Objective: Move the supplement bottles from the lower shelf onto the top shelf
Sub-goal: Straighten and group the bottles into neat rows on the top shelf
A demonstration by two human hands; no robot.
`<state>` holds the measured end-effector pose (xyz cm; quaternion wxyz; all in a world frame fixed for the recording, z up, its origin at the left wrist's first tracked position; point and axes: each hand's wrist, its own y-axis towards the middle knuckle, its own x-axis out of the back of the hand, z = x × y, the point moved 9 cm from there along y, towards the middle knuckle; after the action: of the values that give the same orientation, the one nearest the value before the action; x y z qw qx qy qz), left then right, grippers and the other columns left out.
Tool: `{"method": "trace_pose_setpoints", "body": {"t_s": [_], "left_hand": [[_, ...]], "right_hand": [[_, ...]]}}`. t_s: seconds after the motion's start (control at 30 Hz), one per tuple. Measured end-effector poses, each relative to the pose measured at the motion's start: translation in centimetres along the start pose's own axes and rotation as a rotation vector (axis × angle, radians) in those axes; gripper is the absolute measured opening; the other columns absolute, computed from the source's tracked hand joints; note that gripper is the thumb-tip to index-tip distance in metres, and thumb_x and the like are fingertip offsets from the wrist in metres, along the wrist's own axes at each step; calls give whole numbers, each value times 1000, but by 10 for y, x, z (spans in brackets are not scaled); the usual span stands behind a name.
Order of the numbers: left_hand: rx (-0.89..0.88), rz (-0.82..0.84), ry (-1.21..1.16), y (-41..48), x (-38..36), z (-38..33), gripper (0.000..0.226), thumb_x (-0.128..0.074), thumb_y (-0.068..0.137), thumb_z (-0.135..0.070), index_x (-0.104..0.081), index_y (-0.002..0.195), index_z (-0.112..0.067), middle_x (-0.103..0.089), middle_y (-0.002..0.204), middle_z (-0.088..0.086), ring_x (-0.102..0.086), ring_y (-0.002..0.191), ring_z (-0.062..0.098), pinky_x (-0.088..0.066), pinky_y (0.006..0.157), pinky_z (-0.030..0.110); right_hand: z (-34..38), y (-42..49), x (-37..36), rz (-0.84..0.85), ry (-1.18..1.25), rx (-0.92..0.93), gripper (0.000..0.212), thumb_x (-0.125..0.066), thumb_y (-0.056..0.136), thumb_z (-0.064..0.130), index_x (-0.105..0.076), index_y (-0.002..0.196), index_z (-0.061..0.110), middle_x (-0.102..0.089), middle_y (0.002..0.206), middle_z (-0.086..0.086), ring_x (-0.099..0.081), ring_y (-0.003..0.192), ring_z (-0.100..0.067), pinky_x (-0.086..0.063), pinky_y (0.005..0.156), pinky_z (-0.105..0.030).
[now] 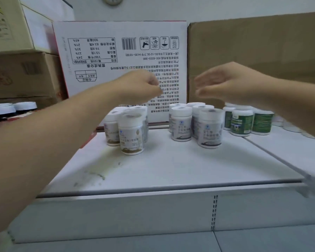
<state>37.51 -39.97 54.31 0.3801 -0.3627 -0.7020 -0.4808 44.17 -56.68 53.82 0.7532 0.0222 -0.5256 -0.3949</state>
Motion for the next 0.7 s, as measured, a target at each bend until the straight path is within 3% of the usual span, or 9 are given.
{"method": "trace_pose_setpoints", "body": {"t_s": [0.07,0.13,0.23,0.33,0.4,0.53,0.7], "left_hand": [[-2,52,13,10,-18,-17,30,-52,101,-33,-59,123,-15,-61,129,4,-57,118,22,-42,98,34],[22,88,-1,20,-35,-28,28,-49,102,-32,-55,126,-19,-54,129,1,-52,116,20,-39,94,32],[75,97,-13,31,-54,-38,46,-47,101,-34,-45,142,-15,-44,150,6,-45,132,24,-37,98,32],[152,83,-61,37,-72,-36,58,-46,102,-35,-30,154,-15,-33,159,7,-35,142,24,-33,106,33],[206,57,-96,40,-82,-28,59,-47,100,-37,-32,153,-15,-34,158,7,-36,141,24,-33,101,32],[321,-33,-333,40,-101,-7,62,-50,95,-46,-37,150,-21,-36,158,1,-38,140,24,-34,103,34],[403,-103,-681,35,-121,7,90,-59,62,-58,-43,139,-14,-44,147,17,-46,133,40,-43,103,57]], "right_hand": [[-26,-6,-4,44,-11,-29,45,-66,89,30,-58,130,14,-62,129,4,-58,111,-11,-40,97,-26],[-48,-8,-13,75,-6,-44,59,-67,86,35,-50,137,11,-56,136,0,-53,120,-12,-38,104,-28],[-70,-5,-30,102,40,-74,77,-70,80,44,-36,145,19,-50,139,4,-48,125,-14,-40,106,-33],[-84,4,-44,92,149,-63,76,-71,73,48,-36,137,27,-51,113,15,-48,109,-11,-42,83,-25],[-90,8,-50,80,259,-62,87,-74,76,43,-28,148,24,-47,117,17,-49,108,-5,-40,79,-17],[-100,12,-64,106,470,-24,86,-77,80,28,-26,148,20,-49,100,30,-55,78,24,-43,61,0],[-107,14,-79,142,506,30,88,-80,77,29,-19,141,25,-42,103,35,-43,73,38,-37,62,6]]}}
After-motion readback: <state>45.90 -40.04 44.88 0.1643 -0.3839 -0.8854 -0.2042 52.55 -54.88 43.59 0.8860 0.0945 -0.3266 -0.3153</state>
